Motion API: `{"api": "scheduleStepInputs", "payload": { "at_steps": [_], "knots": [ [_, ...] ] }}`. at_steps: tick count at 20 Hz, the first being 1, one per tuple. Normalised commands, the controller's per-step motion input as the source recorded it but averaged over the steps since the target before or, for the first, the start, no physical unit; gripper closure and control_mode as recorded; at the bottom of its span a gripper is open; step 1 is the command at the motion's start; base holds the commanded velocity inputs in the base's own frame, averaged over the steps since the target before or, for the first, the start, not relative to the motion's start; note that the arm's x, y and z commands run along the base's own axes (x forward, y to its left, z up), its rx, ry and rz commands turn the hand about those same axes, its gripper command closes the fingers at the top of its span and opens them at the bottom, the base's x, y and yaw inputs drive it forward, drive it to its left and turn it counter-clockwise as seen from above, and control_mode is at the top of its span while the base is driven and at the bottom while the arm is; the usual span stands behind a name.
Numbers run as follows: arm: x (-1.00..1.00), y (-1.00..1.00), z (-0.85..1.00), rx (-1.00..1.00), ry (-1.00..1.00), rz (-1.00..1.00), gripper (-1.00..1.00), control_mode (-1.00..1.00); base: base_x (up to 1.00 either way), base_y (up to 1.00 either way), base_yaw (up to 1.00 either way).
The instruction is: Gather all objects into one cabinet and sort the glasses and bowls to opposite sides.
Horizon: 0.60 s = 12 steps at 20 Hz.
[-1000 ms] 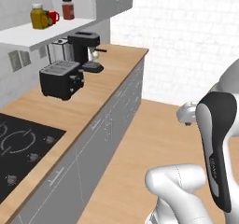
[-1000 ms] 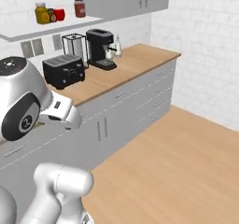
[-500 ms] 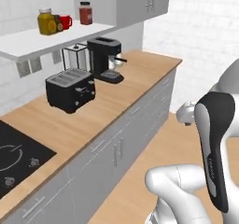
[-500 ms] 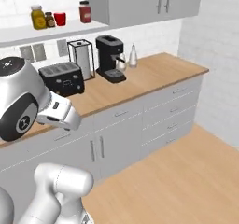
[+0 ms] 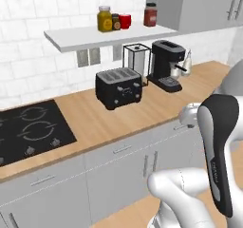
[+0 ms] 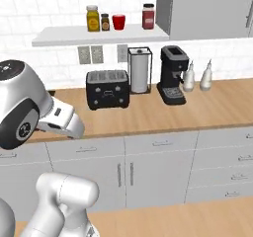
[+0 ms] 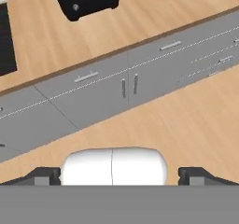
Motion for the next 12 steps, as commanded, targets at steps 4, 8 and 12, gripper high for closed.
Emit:
{"api": "scheduleStepInputs", "payload": {
  "at_steps": [4, 8, 12],
  "knots": [
    [0.00, 0.00, 0.00, 0.00, 0.00, 0.00, -1.00, 1.00, 0.51, -0.65, 0.68],
    [0.00, 0.00, 0.00, 0.00, 0.00, 0.00, -1.00, 1.00, 0.60, -0.76, 0.51],
    [0.00, 0.00, 0.00, 0.00, 0.00, 0.00, -1.00, 1.00, 0.68, -0.72, 0.30]
  ]
}}
